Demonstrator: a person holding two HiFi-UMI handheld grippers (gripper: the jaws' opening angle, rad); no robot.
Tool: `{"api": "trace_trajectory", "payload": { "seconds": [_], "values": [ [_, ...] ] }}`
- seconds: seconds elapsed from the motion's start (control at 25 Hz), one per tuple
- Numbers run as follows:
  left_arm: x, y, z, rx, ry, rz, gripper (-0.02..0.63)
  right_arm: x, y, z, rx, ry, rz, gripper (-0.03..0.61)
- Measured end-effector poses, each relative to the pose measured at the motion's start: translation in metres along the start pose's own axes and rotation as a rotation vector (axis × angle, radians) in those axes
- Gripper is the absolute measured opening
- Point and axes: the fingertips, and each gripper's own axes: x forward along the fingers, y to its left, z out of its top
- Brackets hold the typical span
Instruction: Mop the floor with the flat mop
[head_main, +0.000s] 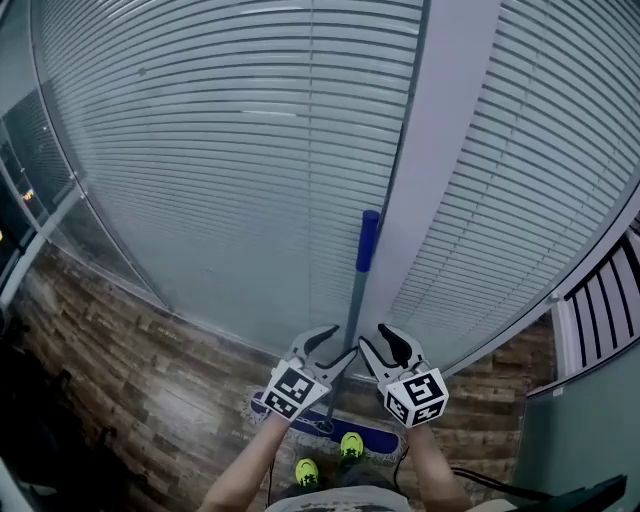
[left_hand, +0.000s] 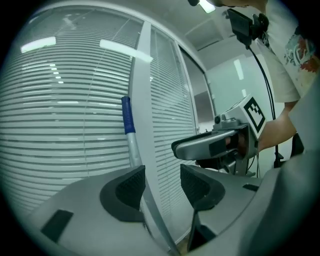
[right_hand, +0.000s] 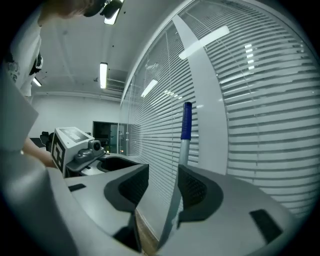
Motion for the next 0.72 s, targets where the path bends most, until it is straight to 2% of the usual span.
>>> {"api": "trace_trajectory", "payload": {
  "seconds": [0.2,0.36,0.52,0.6,0.72],
  "values": [
    [0.064,0.044,-0.001,-0.008,0.021,0.051,0.207,0.032,-0.047,0.015,-0.002,-0.025,0.019,0.16],
    [0.104,0.062,-0.001,-0.023,0.019,0.071,0.209,0.052,-0.075,0.01,0.014,-0.018,0.047,0.161],
    [0.123,0.076,0.002,-0.012,0.021,0.095,0.202,0.069,-0.092,0.015,0.012,-0.018,0.085,0.161],
    [0.127,0.082,0.004,-0.007,0.02,0.098,0.166,0.079,-0.095,0.023,0.008,-0.023,0.106,0.161],
    [0.121,0.079,0.004,-0.041,-0.005,0.096,0.154,0.083,-0.09,0.035,0.002,-0.044,0.134,0.16]
  ]
}}
